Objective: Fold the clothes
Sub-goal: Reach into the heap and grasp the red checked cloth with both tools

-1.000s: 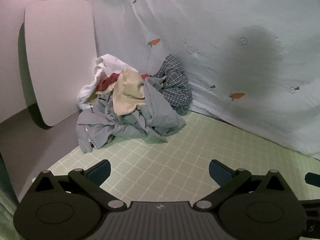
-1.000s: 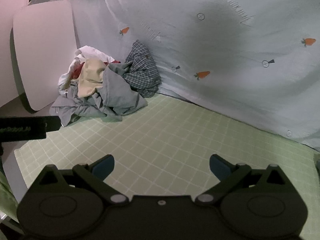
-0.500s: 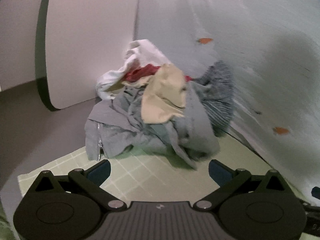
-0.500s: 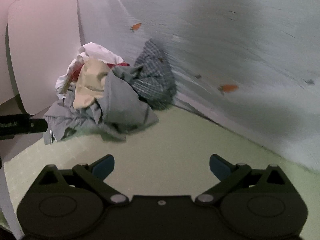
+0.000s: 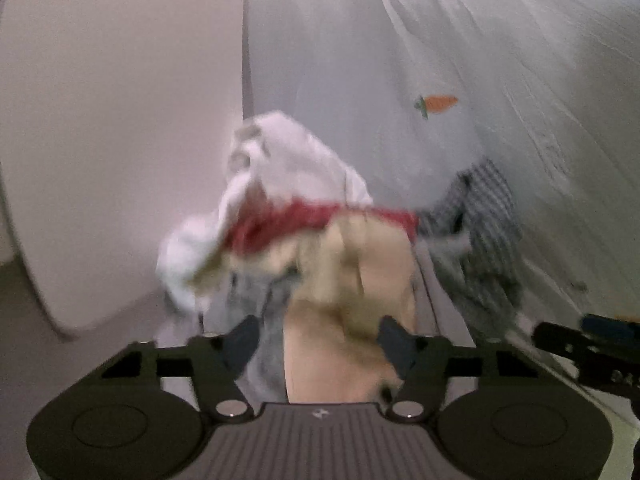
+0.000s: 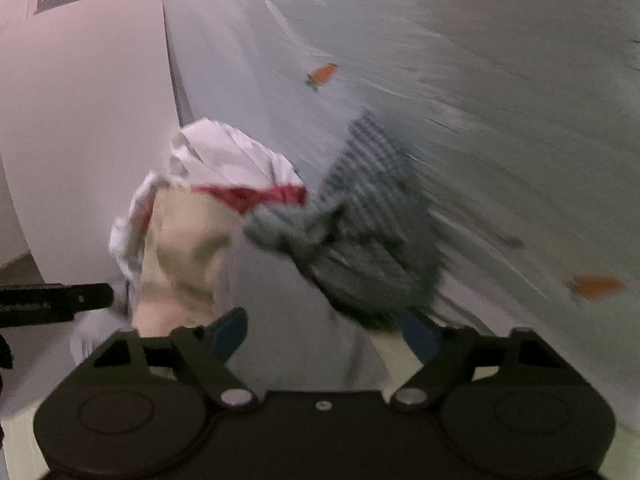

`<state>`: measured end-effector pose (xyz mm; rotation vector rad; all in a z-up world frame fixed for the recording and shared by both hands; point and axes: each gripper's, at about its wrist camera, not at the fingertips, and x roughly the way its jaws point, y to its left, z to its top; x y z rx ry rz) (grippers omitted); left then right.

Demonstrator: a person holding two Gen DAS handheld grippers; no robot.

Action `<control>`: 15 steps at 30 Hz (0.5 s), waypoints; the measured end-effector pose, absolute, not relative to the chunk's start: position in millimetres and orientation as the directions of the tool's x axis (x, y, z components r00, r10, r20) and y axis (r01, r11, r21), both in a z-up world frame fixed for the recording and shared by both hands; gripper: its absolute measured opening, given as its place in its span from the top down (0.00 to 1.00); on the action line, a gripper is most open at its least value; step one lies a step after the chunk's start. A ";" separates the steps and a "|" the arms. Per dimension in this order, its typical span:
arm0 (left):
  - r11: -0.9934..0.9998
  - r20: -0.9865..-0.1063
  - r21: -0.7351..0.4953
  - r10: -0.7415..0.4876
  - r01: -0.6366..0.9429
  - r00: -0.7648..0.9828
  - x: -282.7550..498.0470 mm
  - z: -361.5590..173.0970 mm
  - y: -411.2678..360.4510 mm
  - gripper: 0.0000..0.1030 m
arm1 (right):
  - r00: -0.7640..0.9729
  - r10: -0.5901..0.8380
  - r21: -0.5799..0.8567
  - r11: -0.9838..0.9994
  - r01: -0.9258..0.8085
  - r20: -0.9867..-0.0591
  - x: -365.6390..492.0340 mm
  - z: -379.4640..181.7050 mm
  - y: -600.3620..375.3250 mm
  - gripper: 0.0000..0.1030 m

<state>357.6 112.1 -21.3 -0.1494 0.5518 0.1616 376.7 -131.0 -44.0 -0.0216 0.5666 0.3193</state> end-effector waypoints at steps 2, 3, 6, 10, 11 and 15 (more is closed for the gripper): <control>0.978 -0.504 -0.079 0.130 -0.195 0.854 379.7 -17.4 115.6 0.49 | 0.788 0.350 0.094 0.931 -0.353 -0.506 408.6 -40.8 -114.9 0.37; 0.978 -0.490 -0.069 0.139 -0.197 0.860 390.8 -16.0 117.4 0.54 | 0.783 0.383 0.100 0.917 -0.386 -0.490 424.0 -39.6 -104.5 0.41; 0.975 -0.473 -0.029 0.180 -0.219 0.863 427.8 -20.8 122.8 0.56 | 0.765 0.444 0.088 0.884 -0.459 -0.467 470.5 -39.6 -69.3 0.60; 0.966 -0.481 -0.001 0.226 -0.259 0.847 472.8 -35.8 130.0 0.56 | 0.725 0.492 0.072 0.847 -0.526 -0.482 523.2 -50.8 -22.9 0.70; 0.966 -0.495 -0.003 0.223 -0.258 0.840 481.5 -40.6 131.5 0.56 | 0.712 0.499 0.068 0.839 -0.540 -0.495 534.2 -55.9 -13.4 0.70; 0.960 -0.530 -0.022 0.225 -0.278 0.818 499.9 -57.7 141.0 0.56 | 0.646 0.498 0.081 0.823 -0.562 -0.578 576.8 -81.6 18.6 0.69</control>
